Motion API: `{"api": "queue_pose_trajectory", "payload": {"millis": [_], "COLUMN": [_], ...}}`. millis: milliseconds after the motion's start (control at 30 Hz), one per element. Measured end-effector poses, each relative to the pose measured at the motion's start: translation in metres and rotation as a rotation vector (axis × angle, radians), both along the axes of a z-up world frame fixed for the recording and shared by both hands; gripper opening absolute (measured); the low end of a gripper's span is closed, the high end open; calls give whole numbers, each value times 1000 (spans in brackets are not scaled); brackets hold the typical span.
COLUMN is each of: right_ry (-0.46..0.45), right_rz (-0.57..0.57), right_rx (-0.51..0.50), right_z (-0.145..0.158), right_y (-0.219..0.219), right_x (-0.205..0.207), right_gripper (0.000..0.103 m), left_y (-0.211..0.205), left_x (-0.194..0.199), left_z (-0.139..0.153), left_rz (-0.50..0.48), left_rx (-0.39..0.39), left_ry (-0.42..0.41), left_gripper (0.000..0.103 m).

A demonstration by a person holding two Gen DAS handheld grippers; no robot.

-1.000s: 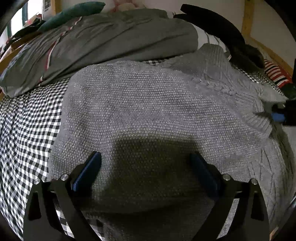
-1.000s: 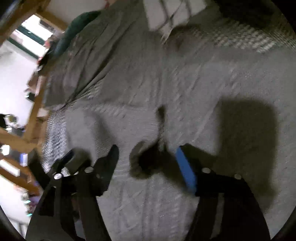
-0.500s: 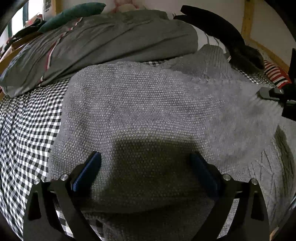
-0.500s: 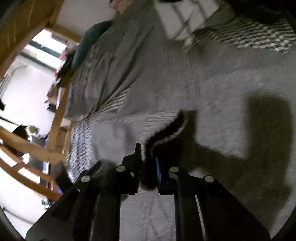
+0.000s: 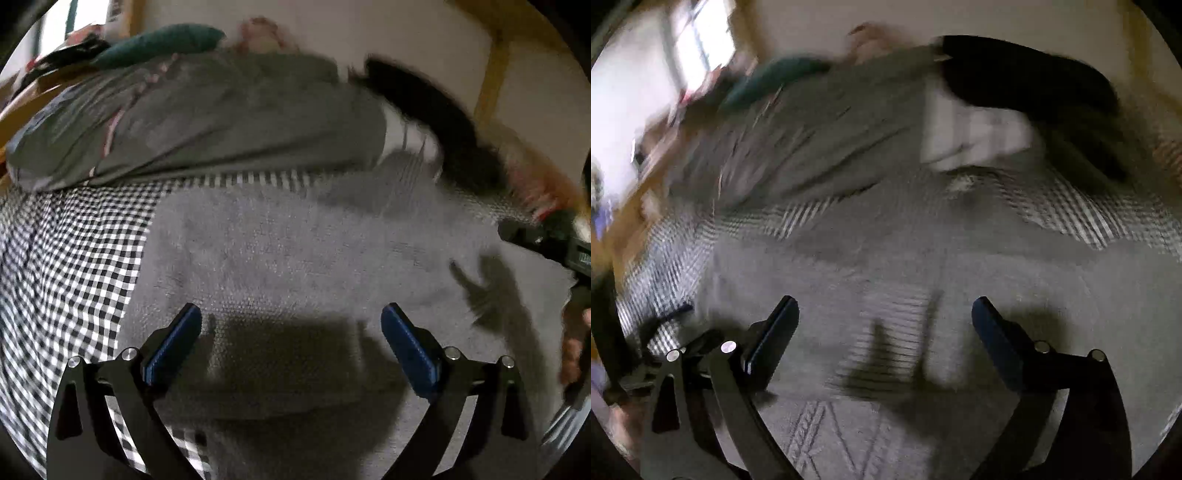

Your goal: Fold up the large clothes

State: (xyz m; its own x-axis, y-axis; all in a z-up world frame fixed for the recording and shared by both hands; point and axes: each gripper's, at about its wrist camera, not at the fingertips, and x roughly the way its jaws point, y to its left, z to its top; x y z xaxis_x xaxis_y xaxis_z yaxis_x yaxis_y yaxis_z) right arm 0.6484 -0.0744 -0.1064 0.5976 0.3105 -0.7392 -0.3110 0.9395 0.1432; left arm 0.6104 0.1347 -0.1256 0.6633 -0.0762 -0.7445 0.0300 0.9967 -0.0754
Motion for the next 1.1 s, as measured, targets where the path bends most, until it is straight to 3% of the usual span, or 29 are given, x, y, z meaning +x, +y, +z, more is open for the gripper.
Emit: {"api": "queue_pose_trajectory", "payload": {"millis": [67, 133, 167, 233, 400, 500, 633, 733, 867, 1100], "right_ry": [76, 159, 143, 137, 154, 195, 163, 154, 123, 139], "right_rz": [10, 11, 9, -7, -57, -56, -57, -67, -160, -378], "right_rx": [-178, -288, -269, -201, -124, -152, -100, -7, 139, 182], "right_z": [-27, -64, -71, -77, -54, -70, -76, -67, -48, -40], "right_y": [32, 49, 48, 26, -4, -11, -19, -37, -109, -256], "right_x": [13, 23, 24, 22, 1, -5, -5, -10, -40, -75], "right_gripper": [94, 94, 100, 100, 100, 100, 101, 100, 100, 100], "left_y": [-4, -5, -7, -9, -8, -13, -11, -12, -32, -163], "left_x": [13, 14, 12, 11, 1, 6, 7, 6, -21, -26], "left_z": [-20, -36, -38, -39, -26, -42, -42, -36, -12, -7], "left_rz": [1, 8, 4, 4, 11, 1, 7, 21, 1, -277], "left_rx": [37, 62, 83, 97, 62, 115, 113, 114, -3, 18], "left_ry": [83, 93, 77, 74, 28, 75, 73, 74, -5, -37], "left_gripper": [96, 96, 96, 96, 96, 97, 97, 97, 97, 97]}}
